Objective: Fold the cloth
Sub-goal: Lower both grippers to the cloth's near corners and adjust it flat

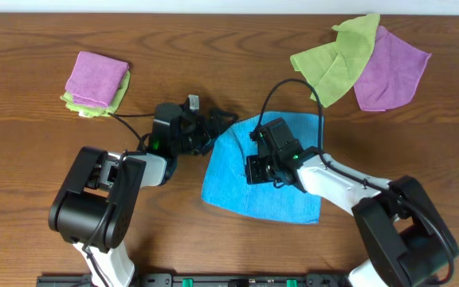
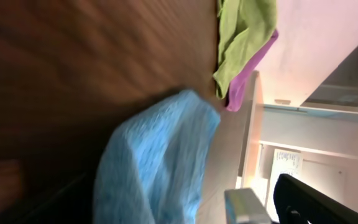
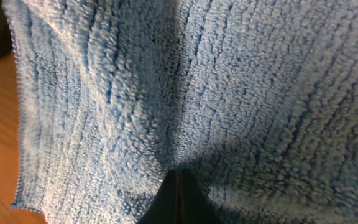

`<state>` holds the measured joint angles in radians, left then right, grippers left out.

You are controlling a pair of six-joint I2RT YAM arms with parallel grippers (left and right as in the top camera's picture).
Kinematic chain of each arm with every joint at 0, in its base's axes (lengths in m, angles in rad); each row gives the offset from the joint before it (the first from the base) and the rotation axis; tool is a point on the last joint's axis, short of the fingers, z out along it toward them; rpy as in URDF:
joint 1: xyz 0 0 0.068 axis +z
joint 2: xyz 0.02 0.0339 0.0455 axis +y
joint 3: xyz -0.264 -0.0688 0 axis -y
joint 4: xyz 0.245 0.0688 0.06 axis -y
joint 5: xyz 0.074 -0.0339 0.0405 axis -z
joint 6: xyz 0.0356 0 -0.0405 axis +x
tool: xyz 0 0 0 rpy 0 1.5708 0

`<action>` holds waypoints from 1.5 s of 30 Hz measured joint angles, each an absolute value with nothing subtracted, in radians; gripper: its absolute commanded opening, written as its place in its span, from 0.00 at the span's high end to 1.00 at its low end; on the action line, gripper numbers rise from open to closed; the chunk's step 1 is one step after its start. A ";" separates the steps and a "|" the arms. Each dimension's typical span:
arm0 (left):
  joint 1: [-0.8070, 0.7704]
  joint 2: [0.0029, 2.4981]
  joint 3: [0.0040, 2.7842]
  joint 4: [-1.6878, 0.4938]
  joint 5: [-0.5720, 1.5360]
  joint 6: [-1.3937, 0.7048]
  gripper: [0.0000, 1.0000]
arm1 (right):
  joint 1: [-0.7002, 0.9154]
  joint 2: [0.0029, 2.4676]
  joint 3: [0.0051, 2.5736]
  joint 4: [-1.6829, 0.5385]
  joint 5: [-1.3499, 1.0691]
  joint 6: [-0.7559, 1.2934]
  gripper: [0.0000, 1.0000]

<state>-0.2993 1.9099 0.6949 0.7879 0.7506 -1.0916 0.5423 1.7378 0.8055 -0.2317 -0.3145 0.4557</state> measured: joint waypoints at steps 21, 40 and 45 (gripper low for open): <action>-0.297 1.910 0.736 0.808 0.838 -1.079 0.05 | 0.562 1.731 0.819 -0.382 -0.396 0.448 0.98; -0.161 1.910 0.738 0.793 1.123 -0.912 0.04 | 0.572 1.587 0.805 -0.479 -0.336 0.404 0.98; -0.161 1.911 0.744 0.645 1.147 -0.835 0.04 | 0.564 1.420 0.805 -0.510 -0.278 0.386 0.83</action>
